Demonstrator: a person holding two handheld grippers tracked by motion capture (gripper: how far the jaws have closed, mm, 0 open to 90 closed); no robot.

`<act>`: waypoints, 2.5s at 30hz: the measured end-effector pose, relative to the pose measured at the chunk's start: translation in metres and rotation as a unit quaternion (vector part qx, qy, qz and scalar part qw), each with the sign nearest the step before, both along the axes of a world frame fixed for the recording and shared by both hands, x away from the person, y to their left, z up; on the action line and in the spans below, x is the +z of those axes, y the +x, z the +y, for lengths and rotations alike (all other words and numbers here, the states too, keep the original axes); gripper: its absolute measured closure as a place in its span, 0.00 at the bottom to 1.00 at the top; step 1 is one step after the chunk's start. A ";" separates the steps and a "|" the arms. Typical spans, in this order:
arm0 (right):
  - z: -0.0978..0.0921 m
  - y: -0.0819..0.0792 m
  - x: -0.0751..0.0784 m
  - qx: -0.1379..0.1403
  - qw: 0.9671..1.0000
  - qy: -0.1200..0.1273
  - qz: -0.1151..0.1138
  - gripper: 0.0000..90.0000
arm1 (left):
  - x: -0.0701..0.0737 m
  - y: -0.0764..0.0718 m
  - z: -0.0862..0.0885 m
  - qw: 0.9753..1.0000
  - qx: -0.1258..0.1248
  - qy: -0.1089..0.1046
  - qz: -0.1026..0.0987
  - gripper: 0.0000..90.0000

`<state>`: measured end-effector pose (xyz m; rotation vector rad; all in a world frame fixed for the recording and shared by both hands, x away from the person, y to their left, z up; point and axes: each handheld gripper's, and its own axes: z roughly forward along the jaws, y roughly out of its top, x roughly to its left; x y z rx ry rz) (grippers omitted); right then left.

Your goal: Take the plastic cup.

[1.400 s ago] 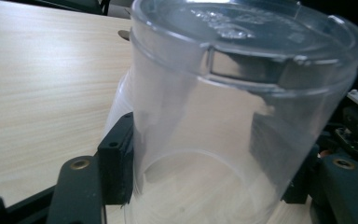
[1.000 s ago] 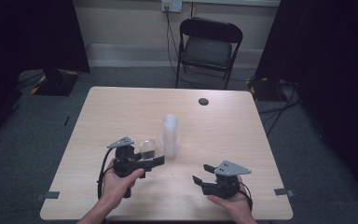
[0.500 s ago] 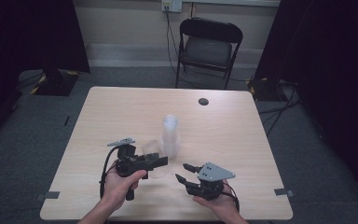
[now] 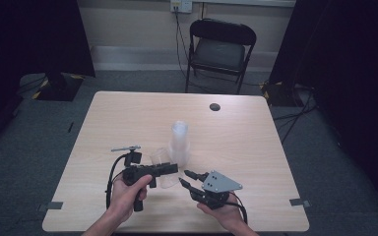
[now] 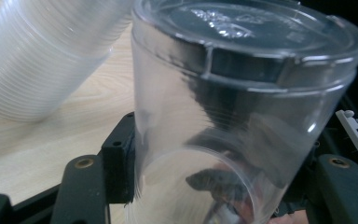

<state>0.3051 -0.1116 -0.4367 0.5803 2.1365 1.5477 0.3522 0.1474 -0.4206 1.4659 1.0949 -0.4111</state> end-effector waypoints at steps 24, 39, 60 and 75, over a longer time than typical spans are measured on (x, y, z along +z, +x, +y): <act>0.023 0.014 0.000 -0.012 0.997 0.043 -0.062 0.86 | -0.008 0.000 -0.005 0.997 -0.014 -0.071 0.035 0.44; 0.026 0.014 -0.001 -0.017 0.996 0.062 -0.067 0.89 | -0.010 -0.004 -0.013 0.997 -0.018 -0.068 0.028 0.41; 0.020 0.008 0.002 -0.024 0.996 0.068 -0.055 1.00 | -0.001 -0.005 -0.012 0.999 -0.012 -0.031 -0.035 0.23; 0.016 0.006 -0.001 -0.015 0.997 0.070 -0.037 1.00 | 0.000 -0.002 -0.002 0.998 0.006 -0.035 -0.049 0.22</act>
